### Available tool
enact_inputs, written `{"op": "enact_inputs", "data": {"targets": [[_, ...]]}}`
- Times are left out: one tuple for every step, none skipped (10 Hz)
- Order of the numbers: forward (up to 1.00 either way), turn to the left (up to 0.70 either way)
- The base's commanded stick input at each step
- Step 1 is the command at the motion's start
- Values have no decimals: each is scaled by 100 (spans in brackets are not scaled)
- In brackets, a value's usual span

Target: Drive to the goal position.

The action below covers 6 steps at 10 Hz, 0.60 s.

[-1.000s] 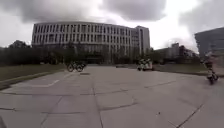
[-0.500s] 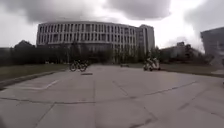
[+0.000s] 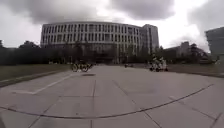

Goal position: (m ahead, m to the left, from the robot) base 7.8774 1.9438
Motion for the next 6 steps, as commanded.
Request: {"op": "enact_inputs", "data": {"targets": [[100,2],[100,0],[100,0],[100,0],[100,0],[100,0]]}}
